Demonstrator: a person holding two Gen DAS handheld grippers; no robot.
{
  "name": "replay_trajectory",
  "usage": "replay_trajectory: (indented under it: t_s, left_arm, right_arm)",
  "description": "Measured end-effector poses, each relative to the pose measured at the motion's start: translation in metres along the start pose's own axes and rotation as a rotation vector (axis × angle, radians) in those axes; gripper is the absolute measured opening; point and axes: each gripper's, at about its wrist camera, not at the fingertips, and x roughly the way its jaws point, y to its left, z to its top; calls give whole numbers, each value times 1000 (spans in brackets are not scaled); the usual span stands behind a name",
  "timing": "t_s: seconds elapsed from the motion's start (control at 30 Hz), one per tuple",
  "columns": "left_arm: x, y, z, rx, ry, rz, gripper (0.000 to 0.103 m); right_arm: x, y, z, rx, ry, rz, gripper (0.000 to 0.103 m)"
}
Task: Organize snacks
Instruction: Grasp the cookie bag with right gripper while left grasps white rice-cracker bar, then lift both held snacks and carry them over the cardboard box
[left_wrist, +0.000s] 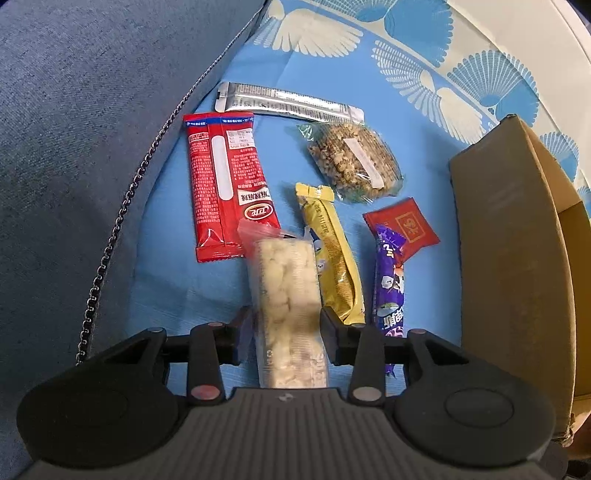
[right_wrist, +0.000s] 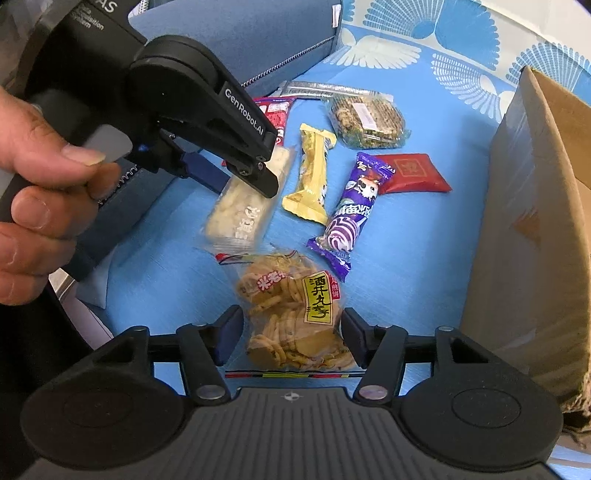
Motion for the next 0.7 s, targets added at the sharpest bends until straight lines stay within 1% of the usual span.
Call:
replay_trajectory:
  t_s: [0.4,0.47,0.53,0.6,0.67,0.7]
  left_arm:
    - [4,-4,0,14,-2,17,51]
    - [4,-3,0,11,-4,18,50]
    - [1,-3,0,12,-19,25,43]
    - [-2,-3,0,19,-40,51,43]
    - [-2,-2,1,10,-43,58,44]
    - [-1,-1,1,6,-40,58,46]
  right_arm:
    - [5,0,-2,-10,22,-12,61]
    - [5,1,-3,-15,21,-15,59]
    - [5,0,-3,-19,18,-18,57]
    - [3,-1,-2,-18,8,-20,55]
    - [0,-2,-2,-19,-11,-37,55]
    - [-1,-3,-1,-14,-17,-41,55]
